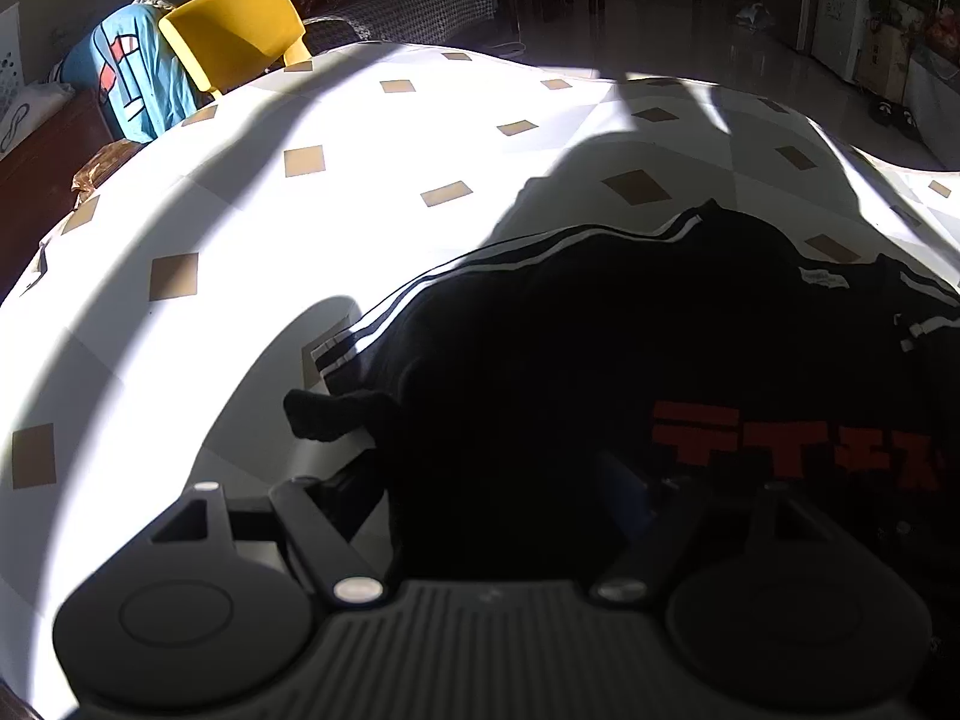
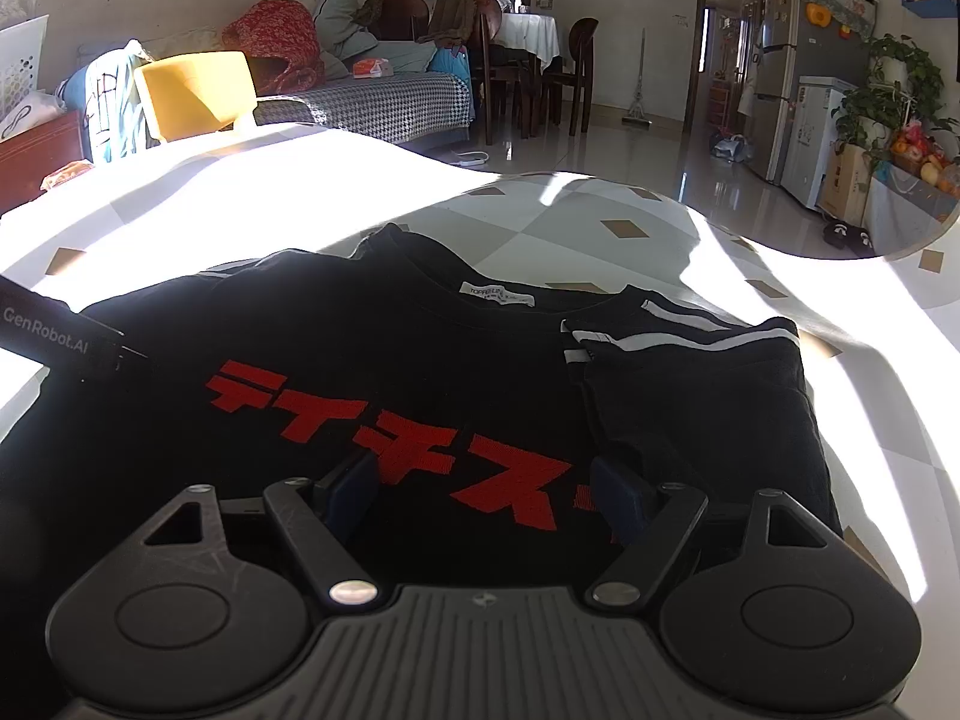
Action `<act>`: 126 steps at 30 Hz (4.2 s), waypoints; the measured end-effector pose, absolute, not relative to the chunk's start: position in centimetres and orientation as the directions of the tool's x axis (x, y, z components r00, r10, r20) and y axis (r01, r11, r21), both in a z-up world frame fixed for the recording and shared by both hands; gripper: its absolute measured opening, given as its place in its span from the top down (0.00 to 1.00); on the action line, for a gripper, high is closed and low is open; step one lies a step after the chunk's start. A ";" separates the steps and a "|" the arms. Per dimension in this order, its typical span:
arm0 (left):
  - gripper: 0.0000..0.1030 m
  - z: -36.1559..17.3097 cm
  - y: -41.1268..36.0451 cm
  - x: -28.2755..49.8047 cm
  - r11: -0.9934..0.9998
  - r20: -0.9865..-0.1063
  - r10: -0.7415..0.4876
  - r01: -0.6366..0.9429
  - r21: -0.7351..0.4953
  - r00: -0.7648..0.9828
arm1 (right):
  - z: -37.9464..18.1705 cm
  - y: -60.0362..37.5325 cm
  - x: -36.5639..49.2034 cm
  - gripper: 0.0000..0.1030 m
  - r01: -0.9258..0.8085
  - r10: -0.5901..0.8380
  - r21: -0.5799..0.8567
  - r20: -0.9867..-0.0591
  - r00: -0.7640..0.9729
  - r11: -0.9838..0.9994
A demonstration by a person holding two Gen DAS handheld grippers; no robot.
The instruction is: Fold clothes
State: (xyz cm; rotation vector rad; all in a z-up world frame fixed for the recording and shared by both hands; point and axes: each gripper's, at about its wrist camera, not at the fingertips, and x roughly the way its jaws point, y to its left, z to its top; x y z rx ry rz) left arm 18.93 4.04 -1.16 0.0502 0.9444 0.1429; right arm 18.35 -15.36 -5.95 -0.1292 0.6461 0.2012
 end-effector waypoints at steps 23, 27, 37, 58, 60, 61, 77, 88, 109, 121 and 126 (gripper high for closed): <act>0.13 -0.9 -2.2 18.3 0.944 -0.741 0.190 0.087 0.318 0.644 | -6.0 -15.3 18.4 0.25 -0.224 0.144 -0.057 -0.609 0.780 0.973; 0.05 -0.2 -2.3 18.4 0.964 -0.752 0.159 0.064 0.258 0.639 | -6.0 -15.3 18.4 0.25 -0.224 0.144 -0.057 -0.609 0.780 0.973; 0.00 0.5 3.4 20.0 0.991 -0.803 0.129 -0.096 0.090 0.582 | -5.9 -15.3 18.4 0.25 -0.224 0.144 -0.057 -0.609 0.780 0.973; 0.00 -3.1 12.0 22.5 0.918 -0.874 -0.031 -0.331 -0.217 0.485 | -5.9 -15.3 18.4 0.25 -0.224 0.144 -0.057 -0.609 0.780 0.973; 0.00 -3.5 12.4 22.8 0.908 -0.873 -0.048 -0.342 -0.241 0.485 | -5.9 -15.3 18.4 0.25 -0.224 0.144 -0.057 -0.609 0.780 0.973; 0.00 -3.8 12.5 23.1 0.904 -0.874 -0.052 -0.350 -0.247 0.482 | -5.9 -15.3 18.4 0.25 -0.224 0.144 -0.057 -0.609 0.780 0.973; 0.51 -1.7 9.9 26.1 0.962 -0.857 -0.031 -0.218 -0.165 0.514 | -5.9 -15.3 18.4 0.25 -0.224 0.145 -0.056 -0.609 0.780 0.973; 0.44 0.4 0.7 23.4 0.967 -0.787 0.088 0.138 0.215 0.611 | -5.9 -15.3 18.4 0.25 -0.225 0.145 -0.056 -0.609 0.780 0.973; 0.07 0.6 4.4 23.9 0.997 -0.789 0.053 -0.082 0.004 0.612 | -5.9 -15.3 18.4 0.24 -0.225 0.145 -0.057 -0.609 0.780 0.973; 0.06 -3.5 10.8 25.8 0.913 -0.868 -0.070 -0.318 -0.254 0.492 | -5.9 -15.3 18.4 0.24 -0.225 0.145 -0.057 -0.609 0.780 0.973; 0.06 -4.0 10.8 26.4 0.913 -0.871 -0.046 -0.333 -0.235 0.490 | -5.9 -15.3 18.4 0.24 -0.224 0.144 -0.057 -0.609 0.780 0.973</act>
